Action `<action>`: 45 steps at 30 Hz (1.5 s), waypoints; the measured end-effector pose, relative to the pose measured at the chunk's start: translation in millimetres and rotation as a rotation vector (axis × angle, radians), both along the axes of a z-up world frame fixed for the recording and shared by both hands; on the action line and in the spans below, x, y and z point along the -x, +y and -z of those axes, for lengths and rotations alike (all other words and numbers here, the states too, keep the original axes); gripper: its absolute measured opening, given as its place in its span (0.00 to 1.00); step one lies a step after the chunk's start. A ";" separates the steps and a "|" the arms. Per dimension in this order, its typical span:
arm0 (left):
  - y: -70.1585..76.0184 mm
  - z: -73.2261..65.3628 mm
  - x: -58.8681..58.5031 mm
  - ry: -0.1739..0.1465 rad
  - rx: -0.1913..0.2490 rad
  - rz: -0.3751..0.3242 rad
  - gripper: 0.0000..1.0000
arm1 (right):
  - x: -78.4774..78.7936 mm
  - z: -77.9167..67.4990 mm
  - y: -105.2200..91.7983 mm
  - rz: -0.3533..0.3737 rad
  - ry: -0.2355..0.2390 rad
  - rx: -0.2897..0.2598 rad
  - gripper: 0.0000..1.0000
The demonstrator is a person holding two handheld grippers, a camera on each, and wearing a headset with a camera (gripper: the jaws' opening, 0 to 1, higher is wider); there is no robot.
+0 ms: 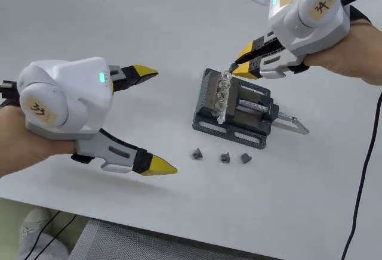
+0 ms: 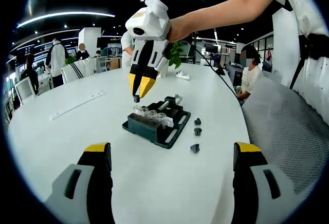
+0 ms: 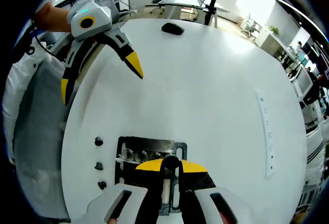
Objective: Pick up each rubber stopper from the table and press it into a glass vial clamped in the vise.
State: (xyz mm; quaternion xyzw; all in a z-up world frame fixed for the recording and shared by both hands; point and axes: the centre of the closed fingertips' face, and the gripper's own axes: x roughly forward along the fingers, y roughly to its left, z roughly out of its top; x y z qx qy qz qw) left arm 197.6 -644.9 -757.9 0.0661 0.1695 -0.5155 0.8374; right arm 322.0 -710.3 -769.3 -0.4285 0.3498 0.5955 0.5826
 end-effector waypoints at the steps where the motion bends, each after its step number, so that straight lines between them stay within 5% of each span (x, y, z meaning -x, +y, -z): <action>1: 0.2 0.2 -0.5 0.001 0.002 -0.001 0.99 | 1.0 0.8 -0.2 -0.003 0.003 0.004 0.07; 45: -1.1 1.1 -5.1 0.003 0.015 0.000 0.98 | 1.5 11.7 -1.9 -0.024 0.026 0.049 0.06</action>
